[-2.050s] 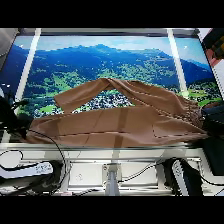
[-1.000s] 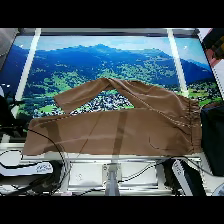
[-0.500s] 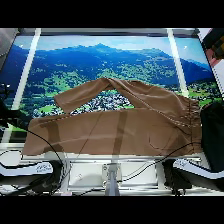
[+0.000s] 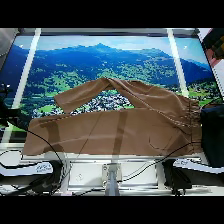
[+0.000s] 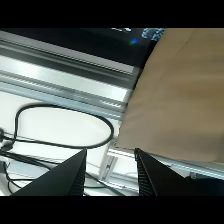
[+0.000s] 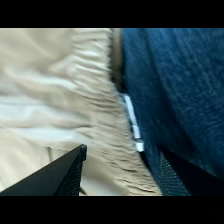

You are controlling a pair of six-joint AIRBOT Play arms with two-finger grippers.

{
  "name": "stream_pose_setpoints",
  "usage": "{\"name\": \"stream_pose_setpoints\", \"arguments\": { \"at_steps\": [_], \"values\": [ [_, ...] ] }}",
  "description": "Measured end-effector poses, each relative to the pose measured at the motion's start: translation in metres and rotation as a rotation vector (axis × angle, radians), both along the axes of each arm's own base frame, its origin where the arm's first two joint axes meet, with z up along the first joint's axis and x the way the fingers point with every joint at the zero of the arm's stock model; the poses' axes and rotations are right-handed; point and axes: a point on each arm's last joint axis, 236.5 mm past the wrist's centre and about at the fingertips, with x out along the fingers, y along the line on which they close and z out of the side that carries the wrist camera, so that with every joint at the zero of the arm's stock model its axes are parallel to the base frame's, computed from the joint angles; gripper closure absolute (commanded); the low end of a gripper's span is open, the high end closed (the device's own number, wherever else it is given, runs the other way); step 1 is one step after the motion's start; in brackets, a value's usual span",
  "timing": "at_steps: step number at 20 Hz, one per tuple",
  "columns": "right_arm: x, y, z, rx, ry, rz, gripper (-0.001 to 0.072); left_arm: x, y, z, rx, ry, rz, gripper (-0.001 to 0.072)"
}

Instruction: Fold the clothes and pants, and hang the long-sleeved shirts on hangers.

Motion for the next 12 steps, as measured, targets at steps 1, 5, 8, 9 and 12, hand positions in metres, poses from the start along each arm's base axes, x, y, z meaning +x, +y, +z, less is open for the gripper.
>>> {"name": "stream_pose_setpoints", "arguments": {
  "at_steps": [1,5,8,9,12],
  "values": [
    [-0.002,0.0,-0.007,0.005,0.013,0.002,0.0185,0.0,0.0,0.0,0.0,-0.001,0.003,0.0371],
    [0.0,0.004,-0.031,0.054,0.028,-0.007,0.0196,0.0,-0.001,0.0,0.001,-0.003,0.011,0.0371],
    [0.008,0.011,-0.042,0.105,0.009,-0.016,0.0233,0.0,-0.001,0.0,0.001,-0.004,0.014,0.0371],
    [0.013,0.014,-0.044,0.125,-0.007,-0.018,0.0234,0.0,-0.001,0.0,0.001,-0.004,0.014,0.0371],
    [0.035,0.026,-0.04,0.193,-0.105,-0.026,0.0235,0.001,-0.001,0.0,0.0,-0.005,0.014,0.0371]
  ]
}}
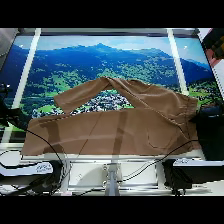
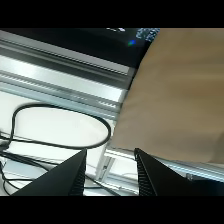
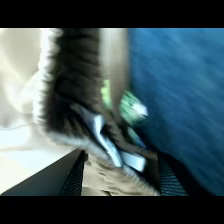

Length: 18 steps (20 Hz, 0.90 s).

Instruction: Fold the clothes and pants, and hang the long-sleeved shirts on hangers.

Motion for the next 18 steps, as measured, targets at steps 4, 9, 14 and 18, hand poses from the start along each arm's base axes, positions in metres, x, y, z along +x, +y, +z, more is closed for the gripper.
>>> {"name": "stream_pose_setpoints", "arguments": {
  "at_steps": [4,9,14,18],
  "values": [
    [0.024,0.016,0.015,0.091,-0.12,-0.009,0.0261,0.0,0.0,0.0,0.0,0.0,0.001,0.0371],
    [0.032,0.027,0.027,0.152,-0.174,0.003,0.0153,0.0,0.0,0.0,0.001,0.0,0.002,0.0371],
    [0.034,0.03,0.03,0.165,-0.188,0.007,0.0093,0.0,0.0,0.0,0.0,0.0,0.001,0.0371],
    [0.036,0.029,0.03,0.162,-0.192,0.004,0.0045,0.0,0.0,0.0,0.0,0.0,0.001,0.0371]
  ]
}}
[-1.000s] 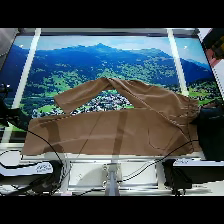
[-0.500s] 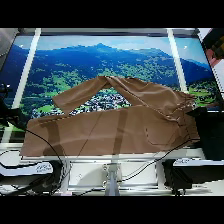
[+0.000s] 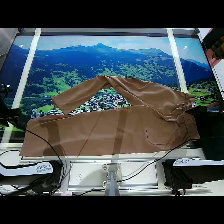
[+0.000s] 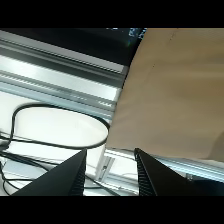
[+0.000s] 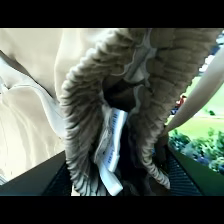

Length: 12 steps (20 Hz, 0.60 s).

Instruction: Fold the clothes and pants, and hang the long-sleeved shirts on hangers.

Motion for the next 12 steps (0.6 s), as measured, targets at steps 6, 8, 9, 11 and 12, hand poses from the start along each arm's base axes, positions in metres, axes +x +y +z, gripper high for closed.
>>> {"name": "stream_pose_setpoints", "arguments": {
  "at_steps": [6,8,9,11,12],
  "values": [
    [0.006,-0.02,-0.012,-0.083,0.055,-0.074,0.0054,0.0,0.0,0.0,0.0,0.0,0.0,0.0371],
    [0.002,-0.031,-0.026,-0.163,0.133,-0.1,0.0084,0.001,-0.001,0.0,0.0,0.0,-0.004,0.0371],
    [0.001,-0.033,-0.03,-0.191,0.157,-0.099,0.0171,0.001,-0.002,0.0,0.0,0.0,-0.007,0.0371],
    [0.005,-0.03,-0.035,-0.229,0.181,-0.088,0.0206,0.003,-0.004,0.0,0.0,0.0,-0.017,0.0371],
    [0.009,-0.027,-0.037,-0.243,0.184,-0.073,0.0207,0.005,-0.005,0.0,0.0,-0.001,-0.023,0.0371]
  ]
}}
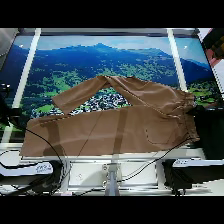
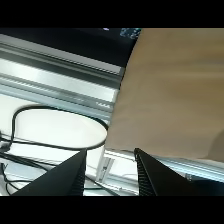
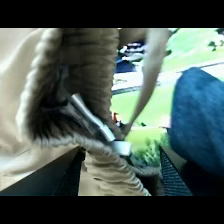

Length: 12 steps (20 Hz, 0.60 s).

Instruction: Fold the clothes and pants, and hang the long-sleeved shirts on hangers.

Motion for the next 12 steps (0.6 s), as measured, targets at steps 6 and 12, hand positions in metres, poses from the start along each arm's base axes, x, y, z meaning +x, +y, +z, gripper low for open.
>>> {"name": "stream_pose_setpoints", "arguments": {
  "at_steps": [6,12],
  "values": [
    [0.022,0.03,-0.001,-0.016,-0.028,0.108,0.0344,0.016,-0.005,-0.003,0.015,-0.037,-0.052,0.0371],
    [0.039,0.057,0.012,0.082,-0.11,0.141,0.0505,0.026,-0.006,-0.004,0.027,-0.067,-0.077,0.0371]
  ]
}}
